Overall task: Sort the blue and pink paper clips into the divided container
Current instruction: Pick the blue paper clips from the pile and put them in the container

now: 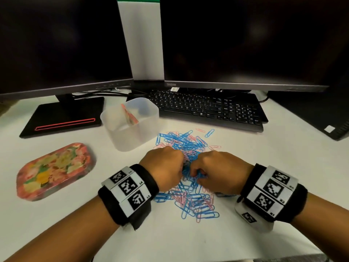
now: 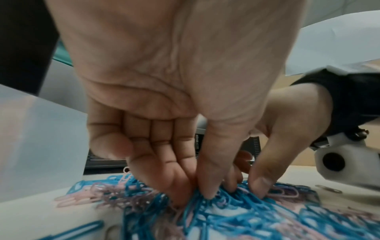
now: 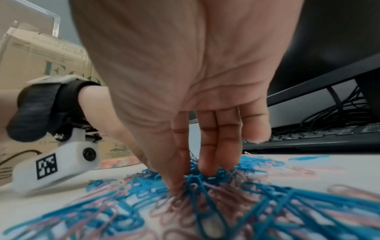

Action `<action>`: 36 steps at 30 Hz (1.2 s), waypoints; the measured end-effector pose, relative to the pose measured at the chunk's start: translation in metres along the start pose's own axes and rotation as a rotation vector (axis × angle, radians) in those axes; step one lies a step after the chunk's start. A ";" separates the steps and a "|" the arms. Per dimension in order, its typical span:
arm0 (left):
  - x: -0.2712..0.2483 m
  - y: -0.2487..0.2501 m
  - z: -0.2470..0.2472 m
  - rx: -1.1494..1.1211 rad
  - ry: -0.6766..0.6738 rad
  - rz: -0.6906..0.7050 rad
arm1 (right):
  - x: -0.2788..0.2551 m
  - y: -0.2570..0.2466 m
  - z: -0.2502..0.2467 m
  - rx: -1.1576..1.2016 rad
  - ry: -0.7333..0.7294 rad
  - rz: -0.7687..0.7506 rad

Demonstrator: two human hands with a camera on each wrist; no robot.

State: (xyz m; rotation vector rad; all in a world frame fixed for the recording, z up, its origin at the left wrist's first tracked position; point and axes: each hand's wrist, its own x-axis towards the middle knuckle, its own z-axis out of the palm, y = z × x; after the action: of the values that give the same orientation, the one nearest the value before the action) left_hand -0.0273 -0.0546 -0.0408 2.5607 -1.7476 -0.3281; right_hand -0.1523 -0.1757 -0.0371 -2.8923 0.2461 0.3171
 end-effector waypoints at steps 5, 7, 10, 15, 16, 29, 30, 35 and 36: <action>-0.011 -0.005 -0.003 -0.075 0.007 0.002 | -0.001 0.006 0.001 0.005 0.048 0.000; -0.015 -0.012 -0.010 -0.166 0.047 -0.012 | -0.002 0.008 -0.003 0.009 0.055 -0.003; -0.019 -0.026 -0.025 -0.374 0.108 -0.075 | -0.004 0.010 -0.008 0.065 0.055 0.027; -0.023 -0.049 -0.041 -0.652 0.098 -0.149 | -0.006 0.014 -0.019 0.283 0.097 0.098; -0.025 -0.053 -0.044 -0.696 0.102 -0.155 | -0.005 0.015 -0.021 0.383 0.105 0.103; -0.013 -0.126 -0.087 -0.264 0.417 -0.528 | 0.049 -0.020 -0.065 0.902 0.277 0.048; -0.011 -0.129 -0.086 -0.229 0.383 -0.558 | 0.055 -0.024 -0.069 0.890 0.288 0.053; -0.015 -0.131 -0.070 -0.154 0.158 -0.499 | 0.079 -0.039 -0.082 0.757 0.295 0.074; -0.018 -0.132 -0.067 -0.136 0.156 -0.478 | 0.084 -0.042 -0.084 0.712 0.297 0.074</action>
State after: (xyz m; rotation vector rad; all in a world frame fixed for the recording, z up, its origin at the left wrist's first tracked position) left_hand 0.0998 0.0045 0.0097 2.7828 -1.0127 -0.2359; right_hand -0.0473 -0.1666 0.0315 -2.2117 0.4159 -0.1691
